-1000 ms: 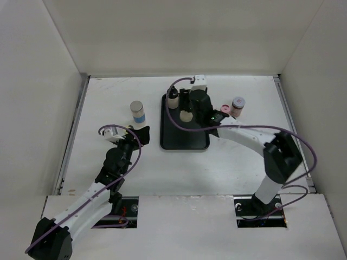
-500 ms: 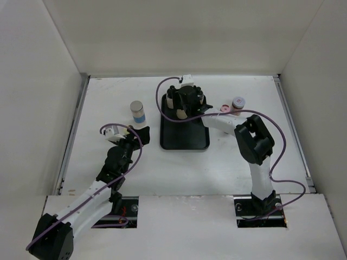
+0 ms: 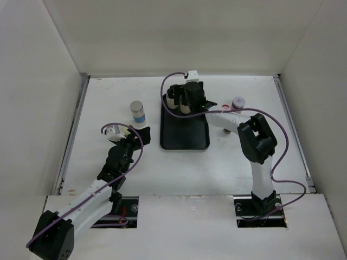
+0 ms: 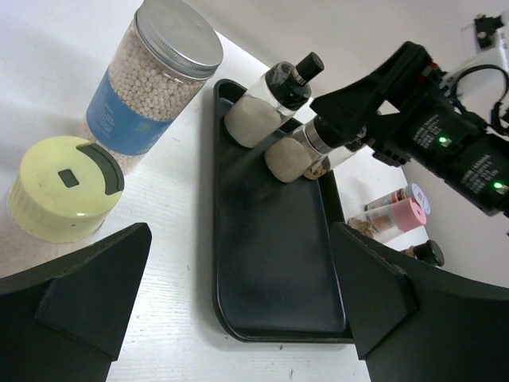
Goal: Organize the condiment bottles
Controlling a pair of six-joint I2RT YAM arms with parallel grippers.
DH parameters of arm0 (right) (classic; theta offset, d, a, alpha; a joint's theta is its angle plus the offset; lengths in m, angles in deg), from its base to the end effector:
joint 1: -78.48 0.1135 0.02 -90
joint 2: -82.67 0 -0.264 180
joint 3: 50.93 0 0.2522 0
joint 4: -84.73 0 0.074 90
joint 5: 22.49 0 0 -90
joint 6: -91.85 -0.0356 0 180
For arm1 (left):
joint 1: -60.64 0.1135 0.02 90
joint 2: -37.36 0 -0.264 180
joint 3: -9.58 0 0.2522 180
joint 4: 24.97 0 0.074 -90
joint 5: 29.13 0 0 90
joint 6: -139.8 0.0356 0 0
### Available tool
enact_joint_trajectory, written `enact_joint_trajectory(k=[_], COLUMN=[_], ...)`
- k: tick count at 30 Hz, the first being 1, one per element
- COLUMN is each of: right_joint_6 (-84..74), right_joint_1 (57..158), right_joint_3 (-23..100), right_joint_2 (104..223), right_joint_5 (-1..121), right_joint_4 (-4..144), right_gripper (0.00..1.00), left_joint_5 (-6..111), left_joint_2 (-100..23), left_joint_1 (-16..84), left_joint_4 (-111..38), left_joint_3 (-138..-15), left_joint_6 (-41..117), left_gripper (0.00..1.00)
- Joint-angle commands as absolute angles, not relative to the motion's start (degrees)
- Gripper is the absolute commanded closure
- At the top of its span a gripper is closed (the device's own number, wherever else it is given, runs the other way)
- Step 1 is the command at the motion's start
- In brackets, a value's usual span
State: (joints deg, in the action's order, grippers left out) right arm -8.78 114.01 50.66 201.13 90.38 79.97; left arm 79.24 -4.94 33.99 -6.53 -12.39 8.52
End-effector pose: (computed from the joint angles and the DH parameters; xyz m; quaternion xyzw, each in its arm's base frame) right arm 0.4039 0.2714 0.2330 -0.0660 0.8158 0.0650 0.5709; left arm 0.1560 -0.0658 0.2000 -0.2004 0.6896 -0.2884 0.6334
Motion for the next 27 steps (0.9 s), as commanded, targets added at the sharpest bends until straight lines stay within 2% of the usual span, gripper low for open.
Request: enact_joint_trajectory(k=[1, 9, 15, 18, 23, 27], right_joint_6=[-9.5, -11.1, -15.7, -17.7, -18.8, -20.4], right_joint_1=[115.4, 117.9, 108.3, 103.7, 101.1, 100.1], right_joint_3=[48.5, 28.5, 11.3, 8.4, 8.9, 10.9], right_joint_2=[190.4, 167.3, 154.5, 153.4, 158.1, 162.8], right_joint_5=[87.5, 88.2, 100.1, 100.2, 95.5, 94.0], right_joint_4=[83.4, 83.5, 77.8, 73.8, 72.4, 72.7], right_gripper=[0.03, 0.07, 0.2, 0.21, 0.13, 0.16], left_joint_5=[79.0, 78.7, 78.6, 79.1, 78.9, 79.1], left_joint_2=[-4.5, -3.5, -3.9, -4.3, -6.4, -6.7], left_joint_1=[33.8, 33.0, 32.6, 31.8, 31.2, 31.3], left_joint_4=[-3.0, -3.6, -3.4, -3.0, -2.1, -2.1], left_joint_3=[-12.2, -12.1, -12.3, -12.4, -12.7, -12.9], left_joint_6=[9.4, 9.4, 9.3, 9.2, 9.2, 9.3], left_gripper=[0.02, 0.02, 0.02, 0.01, 0.01, 0.01])
